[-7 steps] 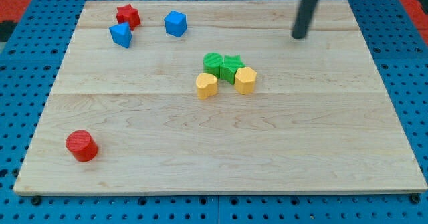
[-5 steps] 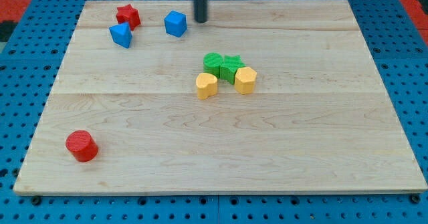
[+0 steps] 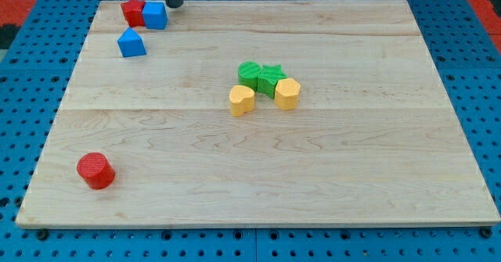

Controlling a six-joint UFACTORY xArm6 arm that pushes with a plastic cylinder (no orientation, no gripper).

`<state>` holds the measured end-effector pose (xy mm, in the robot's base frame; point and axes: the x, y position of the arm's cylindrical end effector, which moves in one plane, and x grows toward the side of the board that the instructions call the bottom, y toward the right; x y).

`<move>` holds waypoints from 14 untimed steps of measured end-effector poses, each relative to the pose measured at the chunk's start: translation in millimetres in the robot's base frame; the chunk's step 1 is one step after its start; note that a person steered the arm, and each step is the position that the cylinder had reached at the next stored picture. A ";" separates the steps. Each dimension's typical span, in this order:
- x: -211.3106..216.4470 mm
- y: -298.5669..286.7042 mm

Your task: Move the blue blocks above the red circle

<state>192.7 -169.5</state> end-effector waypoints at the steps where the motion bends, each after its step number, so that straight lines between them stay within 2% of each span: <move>1: 63.3 -13.7; 2: 95.5 -43.4; 3: 76.7 -36.3; 4: 123.9 -54.6; 5: 221.4 -32.1; 6: 239.1 -62.1; 7: 217.5 -44.1; 8: 229.8 2.9; 9: 291.9 -18.8; 10: 295.3 -33.0; 11: 295.3 -33.0; 12: 245.7 0.2; 13: 164.2 40.5; 14: 89.7 57.3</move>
<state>282.4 -112.2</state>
